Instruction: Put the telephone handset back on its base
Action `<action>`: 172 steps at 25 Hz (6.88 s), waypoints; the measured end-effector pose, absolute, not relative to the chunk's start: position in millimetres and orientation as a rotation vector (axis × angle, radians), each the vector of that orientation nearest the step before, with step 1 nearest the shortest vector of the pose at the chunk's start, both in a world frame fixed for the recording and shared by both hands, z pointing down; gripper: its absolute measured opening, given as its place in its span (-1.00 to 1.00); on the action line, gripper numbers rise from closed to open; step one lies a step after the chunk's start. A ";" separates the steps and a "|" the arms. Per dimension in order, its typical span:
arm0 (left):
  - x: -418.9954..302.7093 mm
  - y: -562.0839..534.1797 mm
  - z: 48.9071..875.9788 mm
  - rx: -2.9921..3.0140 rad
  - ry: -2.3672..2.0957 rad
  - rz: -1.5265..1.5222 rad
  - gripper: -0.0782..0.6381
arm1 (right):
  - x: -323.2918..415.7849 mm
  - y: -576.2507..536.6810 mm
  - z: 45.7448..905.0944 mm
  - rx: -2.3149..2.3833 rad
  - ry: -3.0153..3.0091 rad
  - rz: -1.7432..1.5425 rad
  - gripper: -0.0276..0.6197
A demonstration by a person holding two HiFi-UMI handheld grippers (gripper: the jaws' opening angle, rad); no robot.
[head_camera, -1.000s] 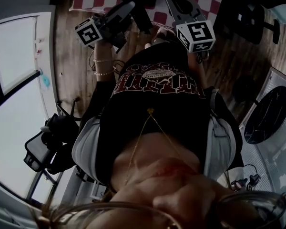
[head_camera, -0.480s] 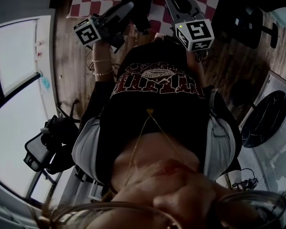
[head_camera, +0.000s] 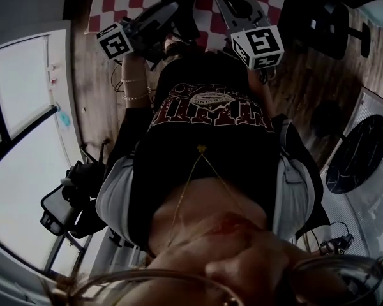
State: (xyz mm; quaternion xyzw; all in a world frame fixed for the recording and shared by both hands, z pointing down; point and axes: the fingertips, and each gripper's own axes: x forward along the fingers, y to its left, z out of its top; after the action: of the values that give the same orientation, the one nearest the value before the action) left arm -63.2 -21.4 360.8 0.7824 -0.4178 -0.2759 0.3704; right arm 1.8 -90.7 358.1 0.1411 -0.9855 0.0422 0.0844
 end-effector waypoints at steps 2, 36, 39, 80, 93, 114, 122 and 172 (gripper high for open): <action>-59.2 -49.4 366.8 2.008 -1.036 -0.689 -0.55 | 6.3 -117.5 365.9 0.466 -2.927 0.142 -0.85; -137.9 -89.0 399.8 2.038 -0.621 -0.454 -0.56 | -61.5 -137.4 385.4 0.932 -2.754 0.230 -0.85; -141.9 -89.4 408.5 2.031 -0.602 -0.443 -0.55 | -58.4 -135.4 389.3 0.976 -2.729 0.245 -0.85; -156.1 -110.9 503.0 1.899 -0.564 -0.288 -0.56 | -36.4 -131.3 426.6 1.175 -2.546 0.382 -0.85; -157.1 -115.7 541.3 1.877 -0.585 -0.224 -0.56 | -30.0 -137.6 435.2 1.185 -2.516 0.409 -0.85; -153.4 -113.1 585.7 1.842 -0.596 -0.118 -0.56 | -11.8 -137.5 438.4 1.252 -2.470 0.429 -0.85; -150.9 -114.9 588.8 1.857 -0.580 -0.106 -0.56 | -9.5 -137.3 440.6 1.265 -2.457 0.442 -0.85; -155.4 -104.5 594.1 1.834 -0.839 0.301 -0.42 | 1.1 -129.7 419.4 1.238 -2.564 0.419 -0.85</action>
State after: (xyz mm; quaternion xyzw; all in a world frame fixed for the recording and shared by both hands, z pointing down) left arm -155.4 -104.5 594.1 0.7662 -0.3505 0.1256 0.5238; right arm 1.1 -129.7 419.4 0.4266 -0.8832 0.1442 0.1313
